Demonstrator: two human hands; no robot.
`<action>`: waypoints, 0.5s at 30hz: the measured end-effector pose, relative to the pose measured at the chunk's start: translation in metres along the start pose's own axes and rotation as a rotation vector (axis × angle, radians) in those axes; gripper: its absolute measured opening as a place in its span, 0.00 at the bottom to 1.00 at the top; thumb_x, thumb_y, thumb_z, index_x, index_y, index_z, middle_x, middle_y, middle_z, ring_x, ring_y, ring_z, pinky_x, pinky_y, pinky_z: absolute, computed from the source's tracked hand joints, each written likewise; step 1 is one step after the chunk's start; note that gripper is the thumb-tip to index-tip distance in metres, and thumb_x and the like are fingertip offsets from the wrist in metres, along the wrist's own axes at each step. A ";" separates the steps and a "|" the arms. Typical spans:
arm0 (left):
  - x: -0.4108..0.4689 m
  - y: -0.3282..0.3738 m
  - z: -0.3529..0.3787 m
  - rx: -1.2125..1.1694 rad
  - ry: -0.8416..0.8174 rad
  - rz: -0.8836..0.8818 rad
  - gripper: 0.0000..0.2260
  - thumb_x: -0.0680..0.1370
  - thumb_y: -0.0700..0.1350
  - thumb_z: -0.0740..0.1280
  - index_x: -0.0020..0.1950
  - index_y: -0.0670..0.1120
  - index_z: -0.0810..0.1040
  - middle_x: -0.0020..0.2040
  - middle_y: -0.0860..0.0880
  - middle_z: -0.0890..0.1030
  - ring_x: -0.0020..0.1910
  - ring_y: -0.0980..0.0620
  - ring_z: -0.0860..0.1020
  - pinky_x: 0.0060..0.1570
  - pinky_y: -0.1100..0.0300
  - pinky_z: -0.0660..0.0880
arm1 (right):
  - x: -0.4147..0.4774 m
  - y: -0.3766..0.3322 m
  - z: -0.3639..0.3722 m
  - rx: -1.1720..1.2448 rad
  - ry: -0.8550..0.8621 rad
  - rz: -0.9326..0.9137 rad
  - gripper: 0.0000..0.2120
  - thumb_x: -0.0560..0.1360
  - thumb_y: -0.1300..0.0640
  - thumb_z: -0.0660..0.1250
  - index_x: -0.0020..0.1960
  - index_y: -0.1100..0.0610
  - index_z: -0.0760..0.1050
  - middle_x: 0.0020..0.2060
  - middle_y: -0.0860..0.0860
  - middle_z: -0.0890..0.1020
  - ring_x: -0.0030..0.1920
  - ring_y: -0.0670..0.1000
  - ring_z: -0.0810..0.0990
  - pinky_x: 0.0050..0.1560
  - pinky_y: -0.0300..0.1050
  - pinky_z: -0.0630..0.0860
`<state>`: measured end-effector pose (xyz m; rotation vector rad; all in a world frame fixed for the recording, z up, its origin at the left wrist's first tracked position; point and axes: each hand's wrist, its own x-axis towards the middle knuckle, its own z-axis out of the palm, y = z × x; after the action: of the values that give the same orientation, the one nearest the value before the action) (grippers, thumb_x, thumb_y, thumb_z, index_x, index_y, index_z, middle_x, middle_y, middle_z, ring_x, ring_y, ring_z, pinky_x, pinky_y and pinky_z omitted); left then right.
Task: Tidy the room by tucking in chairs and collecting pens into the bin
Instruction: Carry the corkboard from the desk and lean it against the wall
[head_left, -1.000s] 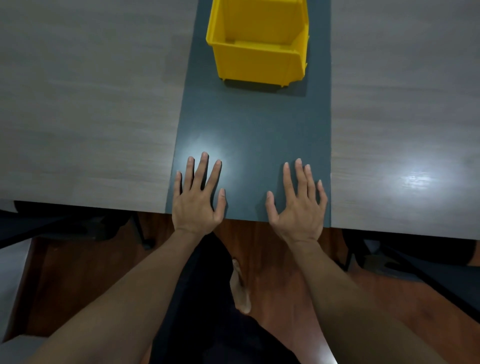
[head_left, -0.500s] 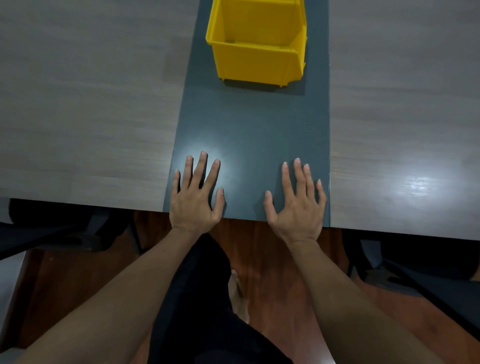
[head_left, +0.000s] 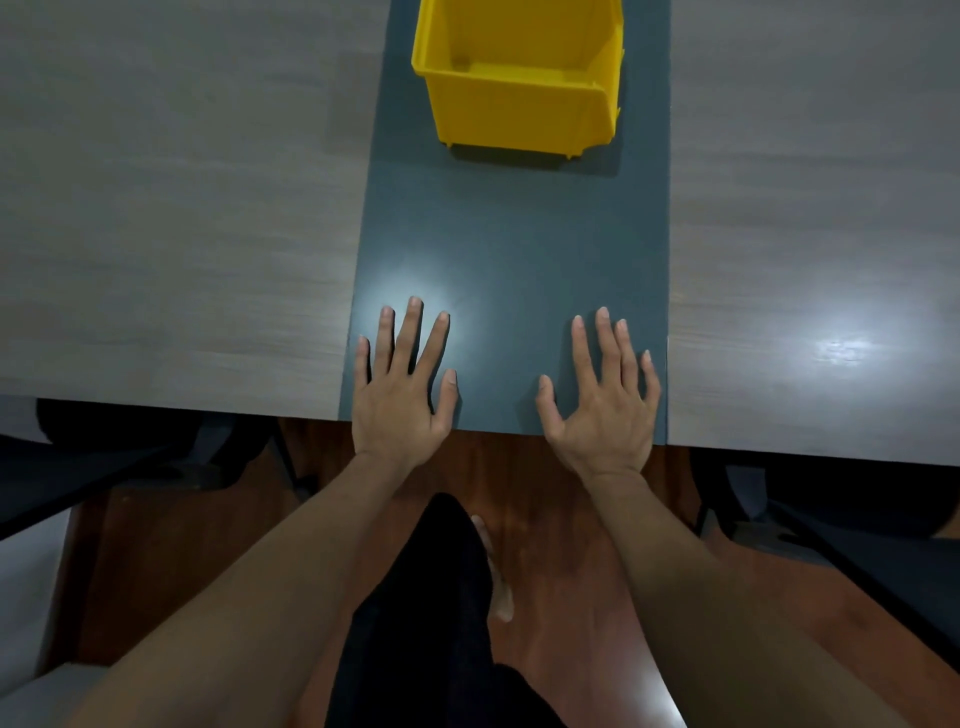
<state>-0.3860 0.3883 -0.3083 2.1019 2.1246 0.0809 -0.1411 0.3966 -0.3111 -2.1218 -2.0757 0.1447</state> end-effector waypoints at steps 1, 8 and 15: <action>0.000 -0.001 -0.001 -0.005 -0.012 0.003 0.31 0.88 0.57 0.54 0.89 0.57 0.45 0.90 0.50 0.43 0.88 0.44 0.42 0.85 0.37 0.50 | 0.000 0.000 -0.001 -0.003 -0.009 0.001 0.37 0.82 0.35 0.56 0.87 0.47 0.52 0.87 0.48 0.52 0.86 0.51 0.49 0.82 0.60 0.55; 0.009 -0.008 -0.019 -0.088 -0.176 0.022 0.32 0.88 0.61 0.52 0.88 0.59 0.41 0.89 0.52 0.37 0.88 0.44 0.37 0.86 0.39 0.43 | 0.007 -0.004 -0.017 0.014 -0.143 -0.007 0.40 0.82 0.30 0.55 0.87 0.44 0.45 0.87 0.46 0.45 0.86 0.50 0.43 0.83 0.60 0.49; 0.020 -0.017 -0.114 -0.245 -0.536 -0.010 0.31 0.87 0.61 0.55 0.89 0.56 0.51 0.89 0.50 0.52 0.88 0.45 0.53 0.84 0.41 0.59 | 0.040 0.017 -0.092 0.314 -0.734 0.089 0.52 0.73 0.20 0.56 0.87 0.47 0.49 0.87 0.48 0.49 0.86 0.53 0.46 0.85 0.61 0.50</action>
<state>-0.4197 0.4157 -0.1997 1.7275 1.7092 -0.1925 -0.1064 0.4315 -0.2217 -2.1452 -2.0721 1.3401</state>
